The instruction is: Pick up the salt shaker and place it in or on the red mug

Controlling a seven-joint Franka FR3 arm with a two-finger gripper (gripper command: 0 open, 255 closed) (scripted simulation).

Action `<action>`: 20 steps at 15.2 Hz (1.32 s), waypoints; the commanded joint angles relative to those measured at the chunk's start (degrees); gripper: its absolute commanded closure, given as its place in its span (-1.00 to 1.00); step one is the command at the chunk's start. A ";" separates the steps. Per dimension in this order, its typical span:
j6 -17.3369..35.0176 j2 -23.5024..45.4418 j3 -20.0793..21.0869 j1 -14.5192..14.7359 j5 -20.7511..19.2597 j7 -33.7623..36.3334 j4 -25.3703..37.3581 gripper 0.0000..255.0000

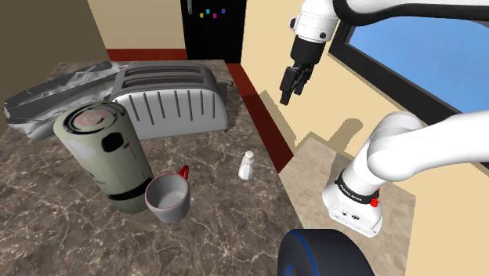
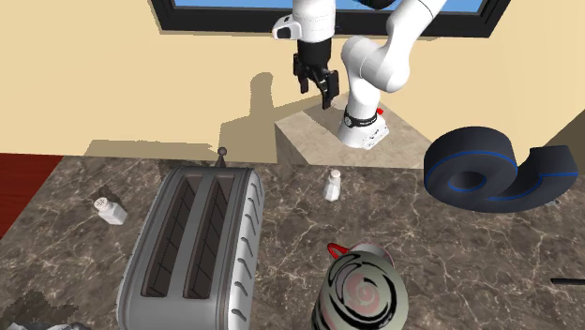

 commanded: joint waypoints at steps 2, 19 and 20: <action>4.77 0.94 3.73 1.06 2.79 3.92 -3.20 -1.00; 29.10 17.00 20.97 4.12 12.46 18.69 -8.70 -1.00; 30.08 17.59 21.27 4.13 12.62 18.67 -9.10 -1.00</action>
